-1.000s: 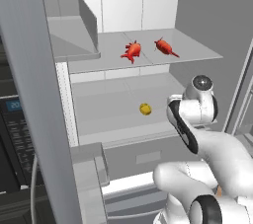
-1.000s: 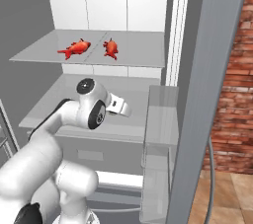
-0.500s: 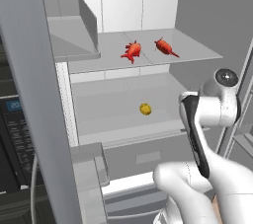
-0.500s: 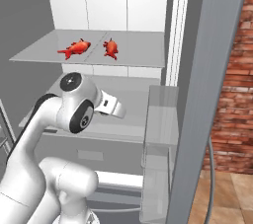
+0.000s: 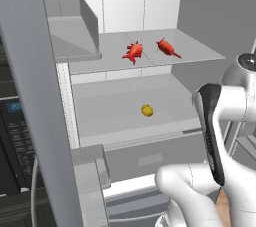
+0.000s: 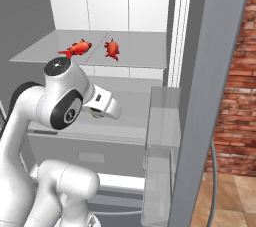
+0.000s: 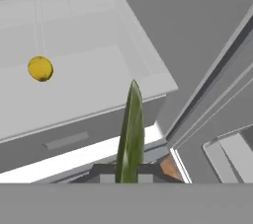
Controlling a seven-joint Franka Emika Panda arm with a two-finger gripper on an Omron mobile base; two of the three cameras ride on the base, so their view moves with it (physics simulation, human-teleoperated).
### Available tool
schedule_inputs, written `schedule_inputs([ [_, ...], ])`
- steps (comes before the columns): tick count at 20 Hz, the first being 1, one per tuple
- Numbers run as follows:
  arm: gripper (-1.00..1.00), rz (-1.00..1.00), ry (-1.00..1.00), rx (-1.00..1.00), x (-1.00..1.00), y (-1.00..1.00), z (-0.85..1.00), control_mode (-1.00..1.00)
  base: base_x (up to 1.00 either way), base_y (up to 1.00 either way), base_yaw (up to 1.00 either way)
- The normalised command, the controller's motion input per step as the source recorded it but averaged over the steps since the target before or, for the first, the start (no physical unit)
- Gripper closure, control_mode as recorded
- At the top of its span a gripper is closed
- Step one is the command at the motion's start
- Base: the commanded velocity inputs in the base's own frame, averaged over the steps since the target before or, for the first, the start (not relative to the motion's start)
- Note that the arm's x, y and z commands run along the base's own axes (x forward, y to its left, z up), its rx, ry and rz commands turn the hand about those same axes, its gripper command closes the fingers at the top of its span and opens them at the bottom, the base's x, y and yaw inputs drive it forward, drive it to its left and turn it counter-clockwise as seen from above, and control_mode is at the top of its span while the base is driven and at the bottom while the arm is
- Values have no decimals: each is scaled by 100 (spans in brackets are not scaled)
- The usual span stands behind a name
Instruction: Gather the lemon wedge and lemon from the fridge and place them on a tray on the dining counter. Then gather the fishs from the fridge and place them on the other tray.
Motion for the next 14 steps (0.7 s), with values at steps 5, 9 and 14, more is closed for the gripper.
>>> schedule_inputs([
  [5,100,1,6,0,-67,18,35,-100,0,0,0],
  [9,100,0,3,0,-70,29,27,-100,0,0,0],
  [14,100,0,0,0,-73,28,27,-100,0,0,0],
])
